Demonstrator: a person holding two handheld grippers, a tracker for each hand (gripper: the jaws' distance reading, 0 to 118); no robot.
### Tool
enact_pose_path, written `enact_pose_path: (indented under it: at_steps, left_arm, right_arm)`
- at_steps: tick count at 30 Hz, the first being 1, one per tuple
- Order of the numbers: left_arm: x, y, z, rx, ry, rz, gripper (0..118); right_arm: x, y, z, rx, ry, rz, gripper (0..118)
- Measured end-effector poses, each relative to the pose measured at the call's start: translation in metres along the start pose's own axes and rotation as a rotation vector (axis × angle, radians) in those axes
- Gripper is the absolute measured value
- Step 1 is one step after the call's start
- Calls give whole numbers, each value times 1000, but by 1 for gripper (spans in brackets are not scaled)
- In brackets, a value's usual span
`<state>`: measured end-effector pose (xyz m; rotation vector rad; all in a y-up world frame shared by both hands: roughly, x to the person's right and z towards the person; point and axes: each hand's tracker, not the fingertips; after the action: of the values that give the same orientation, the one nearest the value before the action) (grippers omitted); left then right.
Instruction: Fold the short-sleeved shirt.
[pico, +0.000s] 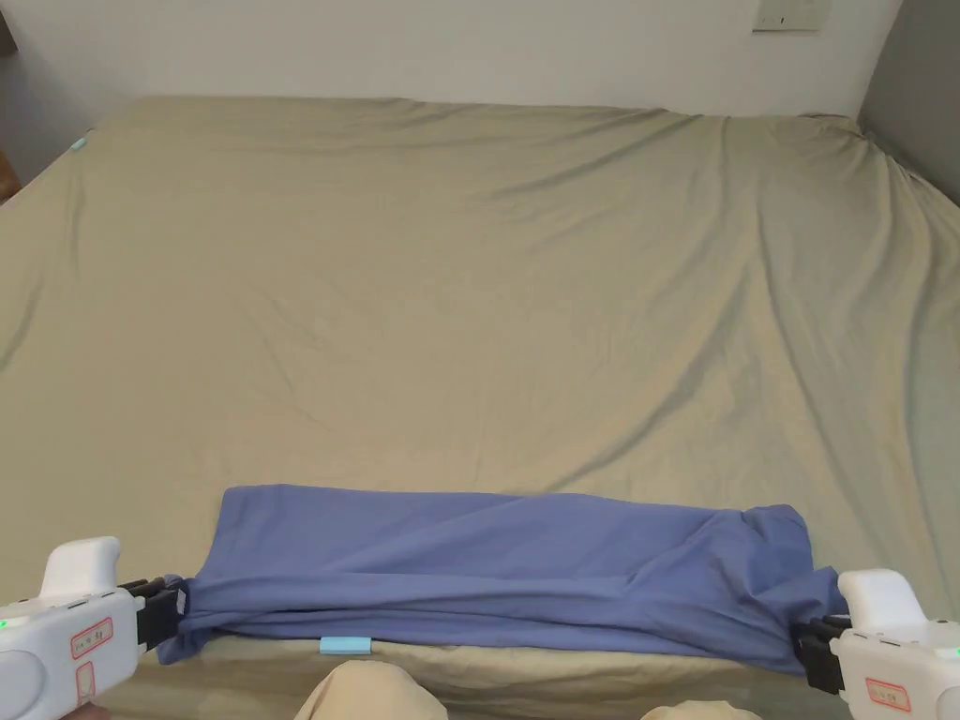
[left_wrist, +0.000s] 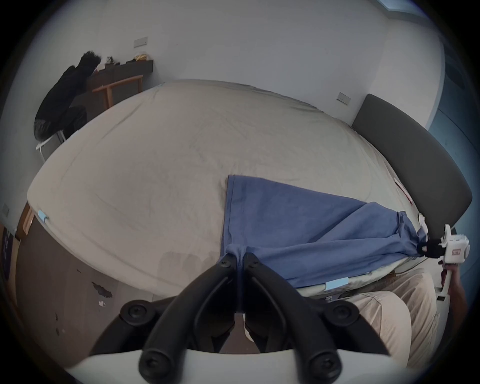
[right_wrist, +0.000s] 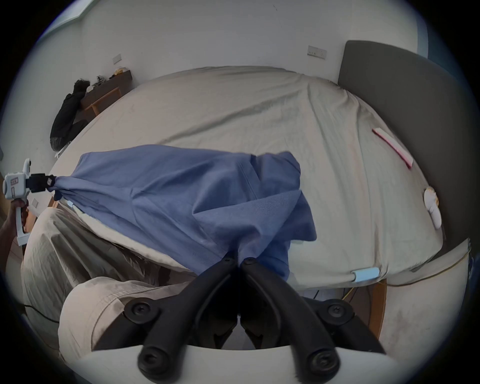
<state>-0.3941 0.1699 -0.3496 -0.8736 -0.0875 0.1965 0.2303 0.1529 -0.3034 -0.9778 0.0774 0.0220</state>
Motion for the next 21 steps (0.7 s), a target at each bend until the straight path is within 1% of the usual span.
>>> enact_pose_path:
  at_steps: [3,5,6,8,10,11,14,18,19,20,21]
  left_arm:
    - [-1,-6,-7,-20,13,-2,2]
    - [4,-14,-3,57,37,-39,2]
    - [1,-18,-9,67,35,-33,2]
    - [-2,-17,-20,7,36,-25,2]
    - [-4,-22,-21,18,35,-28,2]
    - [-6,-23,-21,18,35,-25,1]
    - [-12,-25,-18,34,12,49,2]
    - [-15,-27,-18,27,-2,62,2]
    - [-15,-27,-17,23,-9,60,2]
    - [-15,-28,-17,23,-9,55,2]
    - [-15,-29,-16,29,-13,45,2]
  right_arm:
    - [3,-5,-4,-3,-6,-11,0]
    - [3,-5,-3,-6,8,-29,0]
    - [2,-5,-1,-3,17,-31,0]
    - [-2,-5,2,9,-2,-4,0]
    - [-3,-4,1,4,-12,24,0]
    - [-5,-5,0,-13,0,31,0]
    - [-5,-7,1,0,-4,13,0]
    - [-5,-9,0,9,-10,-4,2]
    - [-8,-10,0,22,-29,34,5]
    - [-10,-11,1,41,-39,72,17]
    - [-11,-13,3,71,-76,88,48]
